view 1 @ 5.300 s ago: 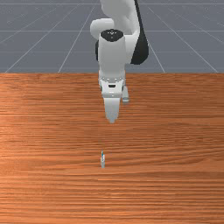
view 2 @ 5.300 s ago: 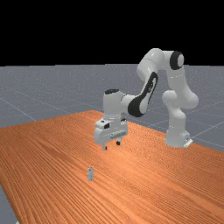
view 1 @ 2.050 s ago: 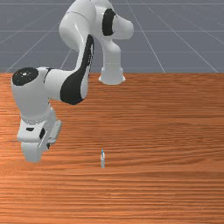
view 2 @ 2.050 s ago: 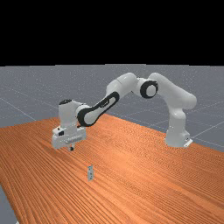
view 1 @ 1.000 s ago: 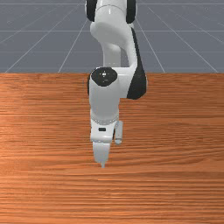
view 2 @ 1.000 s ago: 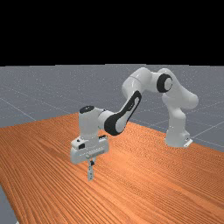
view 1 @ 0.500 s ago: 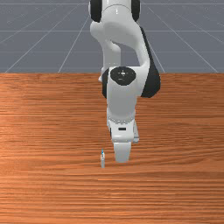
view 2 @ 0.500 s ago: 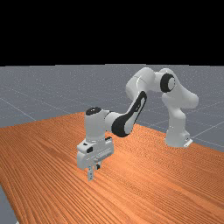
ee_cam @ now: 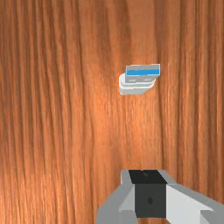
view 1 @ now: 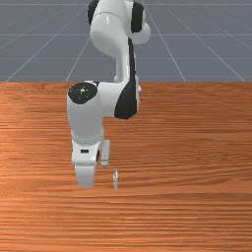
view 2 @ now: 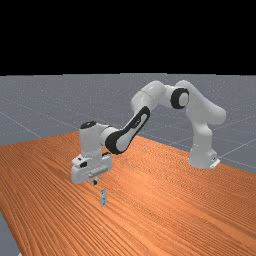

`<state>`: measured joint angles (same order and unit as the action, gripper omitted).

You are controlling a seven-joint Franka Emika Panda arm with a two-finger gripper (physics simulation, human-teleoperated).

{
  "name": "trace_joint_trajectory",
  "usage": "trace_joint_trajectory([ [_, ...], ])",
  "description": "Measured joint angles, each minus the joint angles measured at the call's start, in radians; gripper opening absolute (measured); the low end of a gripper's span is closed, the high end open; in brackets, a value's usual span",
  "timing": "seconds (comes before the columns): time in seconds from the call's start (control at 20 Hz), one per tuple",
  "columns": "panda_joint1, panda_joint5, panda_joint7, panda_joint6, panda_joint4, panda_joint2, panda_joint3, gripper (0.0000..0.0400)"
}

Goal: Rotate the USB body for 90 degree with plug right ward

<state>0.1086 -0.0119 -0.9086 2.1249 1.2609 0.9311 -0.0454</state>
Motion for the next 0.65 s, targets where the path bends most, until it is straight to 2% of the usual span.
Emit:
trace_joint_trajectory([
  [0.05,0.001,0.006,0.005,-0.154,-0.235,0.149,-0.003,0.0],
  [0.1,0.001,0.005,0.005,-0.137,-0.238,0.172,-0.003,0.0],
  [0.15,0.001,0.0,0.002,0.019,-0.059,0.095,0.0,0.0],
  [0.2,0.001,0.005,0.006,-0.094,-0.227,0.203,-0.002,0.0],
  [0.25,-0.009,-0.013,0.069,0.024,-0.091,0.145,-0.008,0.0],
  [0.45,-0.067,-0.018,0.152,0.037,-0.056,0.13,-0.004,0.0],
  [0.65,-0.088,-0.009,0.139,0.041,-0.051,0.124,0.005,0.0],
])
